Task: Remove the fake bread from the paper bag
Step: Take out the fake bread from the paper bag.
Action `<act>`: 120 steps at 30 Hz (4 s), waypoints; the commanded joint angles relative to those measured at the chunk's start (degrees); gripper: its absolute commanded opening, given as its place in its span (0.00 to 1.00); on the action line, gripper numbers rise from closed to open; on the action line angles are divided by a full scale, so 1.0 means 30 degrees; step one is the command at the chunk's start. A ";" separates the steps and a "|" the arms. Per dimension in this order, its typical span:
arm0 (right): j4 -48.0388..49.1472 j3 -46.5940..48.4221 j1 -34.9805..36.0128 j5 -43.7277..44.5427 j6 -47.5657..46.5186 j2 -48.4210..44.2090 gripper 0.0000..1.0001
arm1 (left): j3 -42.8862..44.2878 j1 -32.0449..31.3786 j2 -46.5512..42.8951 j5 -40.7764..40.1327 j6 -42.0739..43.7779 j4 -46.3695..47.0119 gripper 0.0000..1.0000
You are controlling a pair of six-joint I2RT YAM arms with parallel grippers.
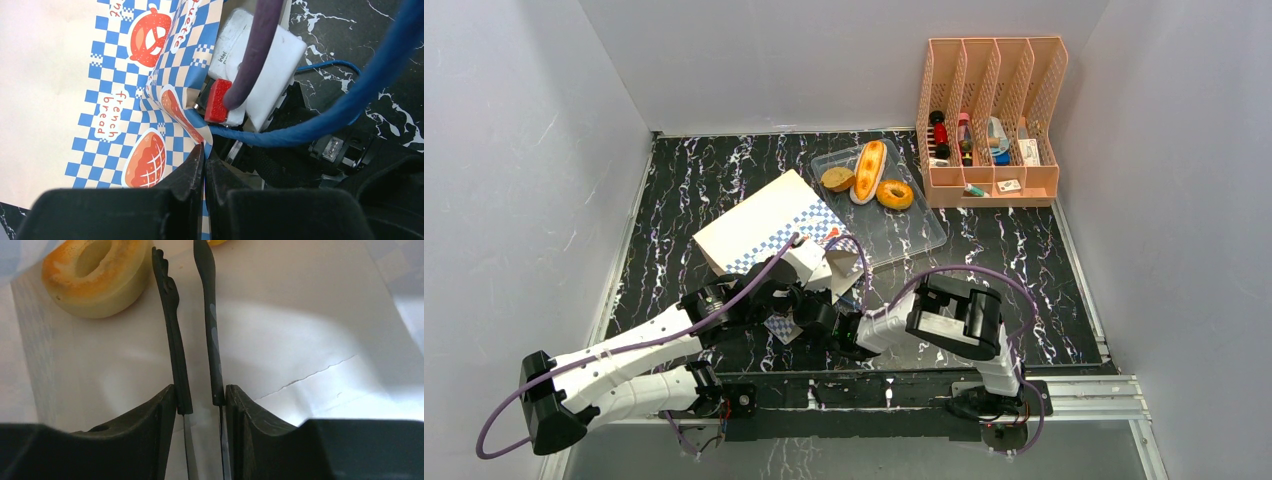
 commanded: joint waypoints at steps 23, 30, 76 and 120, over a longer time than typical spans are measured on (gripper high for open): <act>0.7145 -0.5817 -0.1824 -0.7385 1.3302 -0.2954 0.27 | 0.0402 -0.0179 -0.1640 0.0141 -0.0732 0.0468 0.00; 1.1804 -0.6710 -0.3080 -1.0091 1.7292 -0.1434 0.31 | 0.0315 -0.0180 -0.1837 0.0400 -0.0725 0.0437 0.00; 0.7684 -0.3818 -0.3974 -1.0167 1.8403 -0.2437 0.39 | 0.0294 -0.0179 -0.1782 0.1350 -0.0204 0.0541 0.00; 0.3598 -0.5450 -0.1452 -0.3774 2.0489 -0.4005 0.44 | 0.1677 -0.0179 -0.2253 0.5663 0.0938 -0.0679 0.00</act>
